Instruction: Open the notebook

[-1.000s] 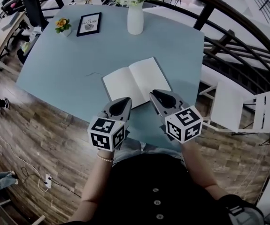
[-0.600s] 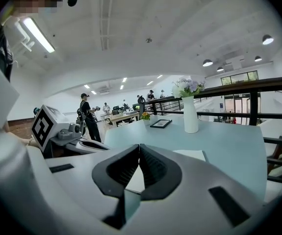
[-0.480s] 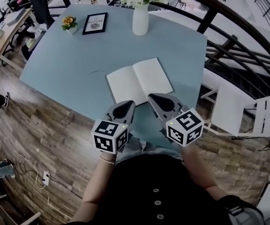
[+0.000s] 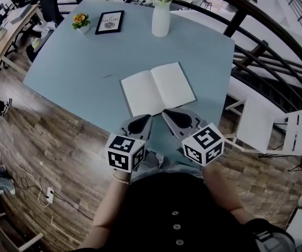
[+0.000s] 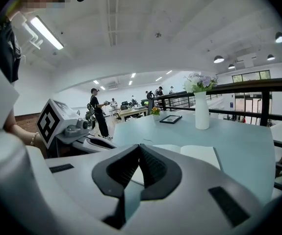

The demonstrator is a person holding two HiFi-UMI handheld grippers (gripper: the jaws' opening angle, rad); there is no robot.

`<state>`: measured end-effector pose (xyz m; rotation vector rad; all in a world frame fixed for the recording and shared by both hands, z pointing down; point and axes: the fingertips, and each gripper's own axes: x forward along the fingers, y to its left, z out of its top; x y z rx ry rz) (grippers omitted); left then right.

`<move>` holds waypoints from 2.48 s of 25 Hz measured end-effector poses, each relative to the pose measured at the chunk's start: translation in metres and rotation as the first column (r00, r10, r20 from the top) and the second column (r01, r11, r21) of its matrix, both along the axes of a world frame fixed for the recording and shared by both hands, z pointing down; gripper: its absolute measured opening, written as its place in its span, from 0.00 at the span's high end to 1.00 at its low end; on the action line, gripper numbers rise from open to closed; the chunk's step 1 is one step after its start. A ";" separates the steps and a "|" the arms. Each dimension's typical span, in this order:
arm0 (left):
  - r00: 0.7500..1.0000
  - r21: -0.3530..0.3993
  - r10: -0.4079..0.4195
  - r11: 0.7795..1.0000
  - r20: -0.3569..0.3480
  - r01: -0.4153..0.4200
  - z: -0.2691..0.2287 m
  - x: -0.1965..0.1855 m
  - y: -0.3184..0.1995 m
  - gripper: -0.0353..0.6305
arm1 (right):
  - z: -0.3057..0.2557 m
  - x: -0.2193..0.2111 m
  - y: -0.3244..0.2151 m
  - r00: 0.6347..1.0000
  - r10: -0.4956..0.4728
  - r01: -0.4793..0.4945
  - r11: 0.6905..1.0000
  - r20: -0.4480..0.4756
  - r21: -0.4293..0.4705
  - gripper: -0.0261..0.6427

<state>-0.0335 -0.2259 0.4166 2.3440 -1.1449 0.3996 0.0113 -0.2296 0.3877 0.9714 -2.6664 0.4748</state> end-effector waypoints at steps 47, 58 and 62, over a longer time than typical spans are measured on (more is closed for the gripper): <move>0.999 -0.105 -0.010 0.994 0.045 0.014 0.028 -0.006 0.005 0.92 | 0.033 -0.007 0.008 0.999 -0.020 0.016 0.996 -0.045 -0.084 0.95; 0.999 -0.113 0.001 0.994 0.042 0.004 0.030 -0.004 0.007 0.92 | 0.041 -0.007 0.008 0.998 -0.019 0.014 0.995 -0.054 -0.098 0.95; 0.999 -0.114 -0.001 0.993 0.035 0.005 0.029 -0.003 0.007 0.92 | 0.040 -0.007 0.008 0.998 -0.018 0.012 0.995 -0.053 -0.100 0.95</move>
